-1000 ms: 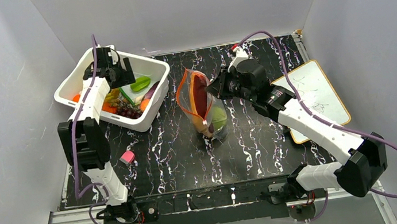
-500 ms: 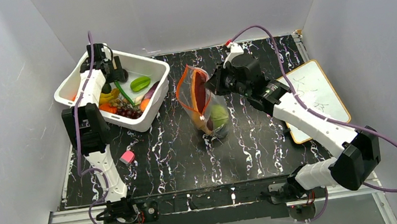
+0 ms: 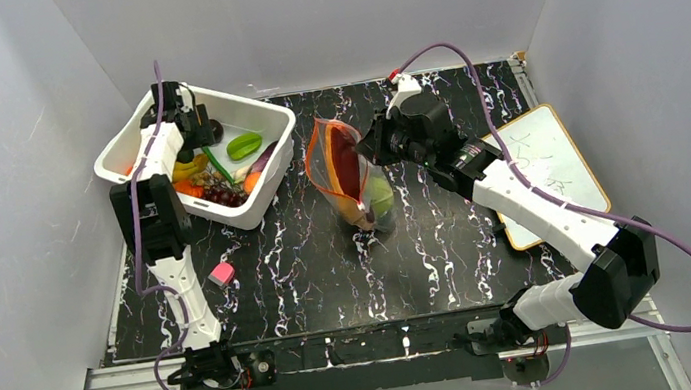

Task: Place the food in the zip-top bag and seal the zipper
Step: Adjust the fake fruit in the bin.

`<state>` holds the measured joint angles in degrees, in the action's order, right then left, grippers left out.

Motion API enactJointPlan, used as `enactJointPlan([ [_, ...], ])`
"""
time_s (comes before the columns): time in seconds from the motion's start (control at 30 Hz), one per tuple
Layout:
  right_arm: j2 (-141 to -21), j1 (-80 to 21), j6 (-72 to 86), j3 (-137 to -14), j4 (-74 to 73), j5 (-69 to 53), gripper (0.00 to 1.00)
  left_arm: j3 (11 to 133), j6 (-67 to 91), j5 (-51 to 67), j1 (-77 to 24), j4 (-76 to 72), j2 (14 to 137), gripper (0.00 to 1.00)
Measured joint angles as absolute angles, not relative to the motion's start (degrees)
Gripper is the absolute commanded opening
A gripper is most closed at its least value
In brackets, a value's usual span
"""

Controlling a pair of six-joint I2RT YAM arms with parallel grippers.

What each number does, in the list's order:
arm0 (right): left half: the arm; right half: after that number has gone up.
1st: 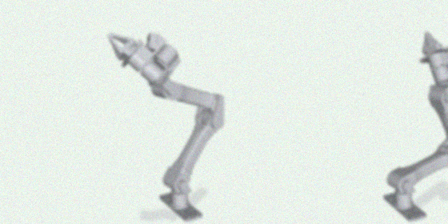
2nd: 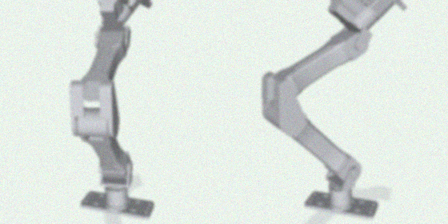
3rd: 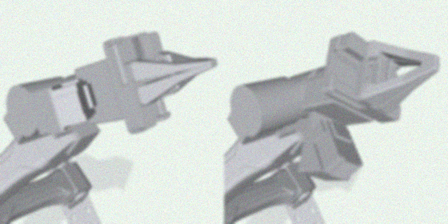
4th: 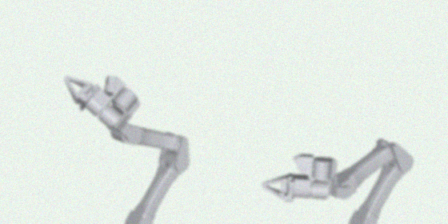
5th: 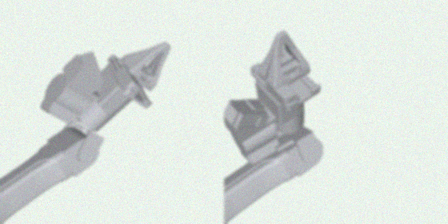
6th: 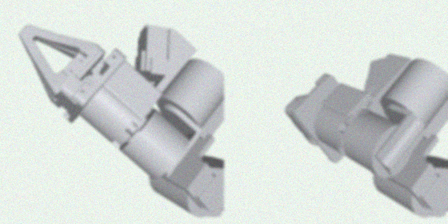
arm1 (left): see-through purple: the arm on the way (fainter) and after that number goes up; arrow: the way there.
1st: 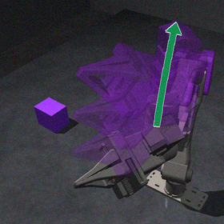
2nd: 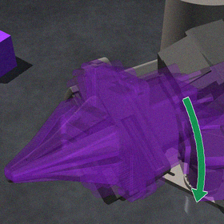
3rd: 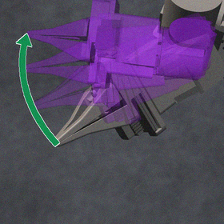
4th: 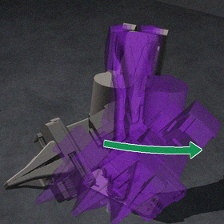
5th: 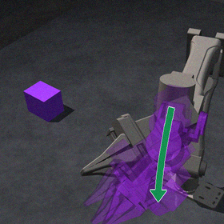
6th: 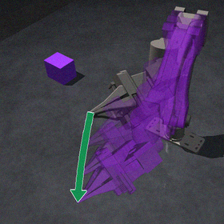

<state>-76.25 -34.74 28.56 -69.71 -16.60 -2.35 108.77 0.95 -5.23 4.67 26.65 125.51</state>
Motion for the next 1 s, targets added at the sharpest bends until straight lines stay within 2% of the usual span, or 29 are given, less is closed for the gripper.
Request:
enactJointPlan([
  [0.27, -76.2, -34.7, 28.6, -69.7, -16.6, -2.3, 0.0, 106.9, 1.3, -4.3, 4.7, 25.9, 125.7, 0.61],
  [0.47, -76.2, -34.7, 28.6, -69.7, -16.6, -2.0, 0.0, 106.1, 1.1, -3.2, 4.7, 25.9, 126.4, 0.54],
  [0.73, -75.9, -34.7, 28.7, -69.7, -16.6, -1.8, 0.0, 105.7, 1.0, -3.0, 4.7, 25.7, 126.7, 0.35],
  [0.87, -75.1, -34.7, 28.8, -69.7, -16.6, -1.6, 0.0, 105.0, 1.1, -3.0, 4.7, 25.2, 126.7, 0.39],
  [1.0, -74.2, -34.7, 28.9, -69.6, -16.6, -1.5, 0.0, 104.4, 1.1, -3.2, 4.7, 25.4, 126.7, 0.39],
])
